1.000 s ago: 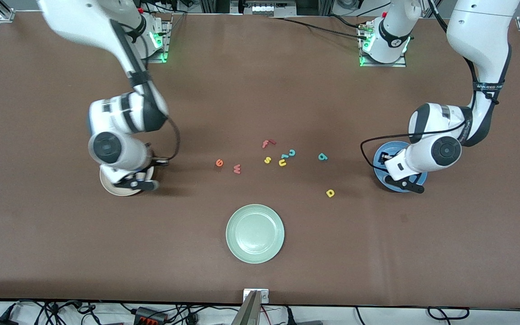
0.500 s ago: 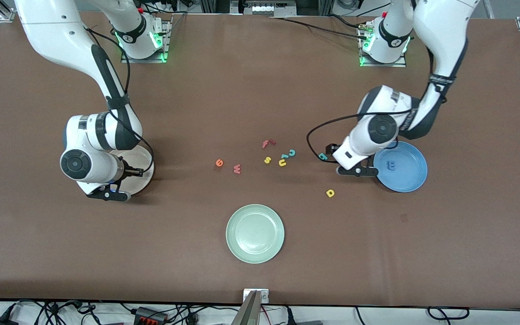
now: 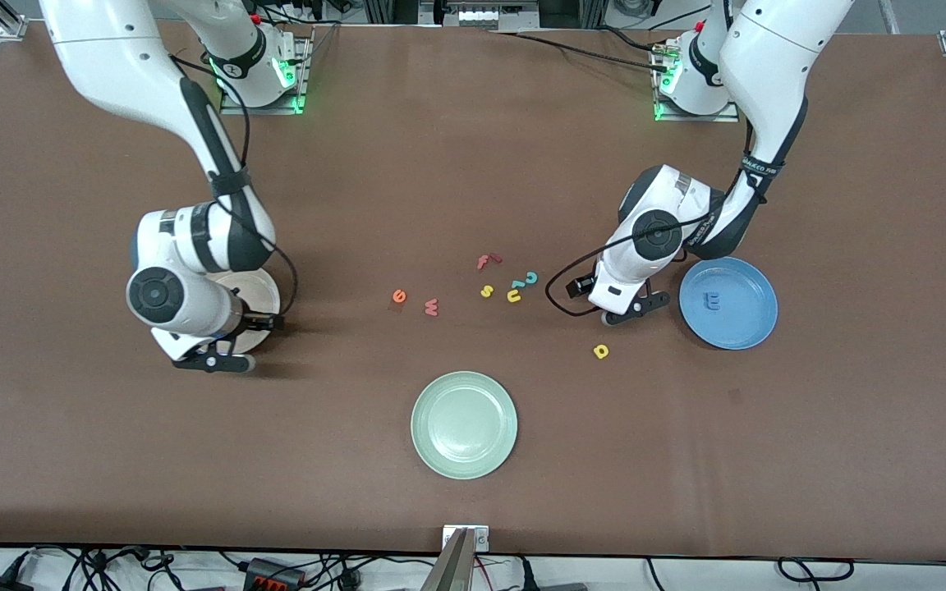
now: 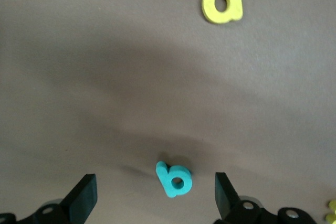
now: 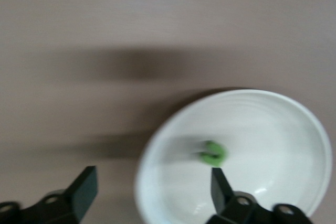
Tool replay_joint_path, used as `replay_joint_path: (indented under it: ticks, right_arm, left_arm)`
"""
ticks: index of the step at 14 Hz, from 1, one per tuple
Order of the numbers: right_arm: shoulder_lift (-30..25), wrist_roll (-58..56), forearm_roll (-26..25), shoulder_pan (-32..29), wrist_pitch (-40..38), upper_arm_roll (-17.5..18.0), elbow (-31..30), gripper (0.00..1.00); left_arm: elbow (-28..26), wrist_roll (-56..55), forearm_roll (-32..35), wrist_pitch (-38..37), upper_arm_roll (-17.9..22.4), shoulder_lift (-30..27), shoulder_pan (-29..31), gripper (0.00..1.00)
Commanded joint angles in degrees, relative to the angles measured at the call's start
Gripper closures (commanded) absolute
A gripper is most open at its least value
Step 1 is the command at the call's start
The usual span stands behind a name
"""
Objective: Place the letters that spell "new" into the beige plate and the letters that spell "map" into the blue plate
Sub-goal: 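Grasp the teal letter with the left gripper while the right gripper reaches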
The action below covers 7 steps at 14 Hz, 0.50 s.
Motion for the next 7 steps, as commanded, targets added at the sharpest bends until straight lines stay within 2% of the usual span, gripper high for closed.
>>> replay_joint_path:
  ticks: [1, 3, 7]
  right_arm:
    - [-0.61, -0.08, 0.06, 5.03, 0.99, 1.07, -0.19, 0.00]
    - [-0.34, 0.61, 0.14, 8.02, 2.92, 2.92, -0.02, 0.00]
    - [3.69, 5.27, 0.67, 13.38, 3.98, 3.10, 3.40, 0.00]
  left_arm:
    - [-0.06, -3.06, 0.76, 0.61, -0.12, 0.48, -0.43, 0.35]
    - [-0.06, -3.07, 0.76, 0.79, -0.12, 0.93, -1.22, 0.39]
    - [0.11, -2.98, 0.76, 2.01, -0.12, 1.45, -1.32, 0.42]
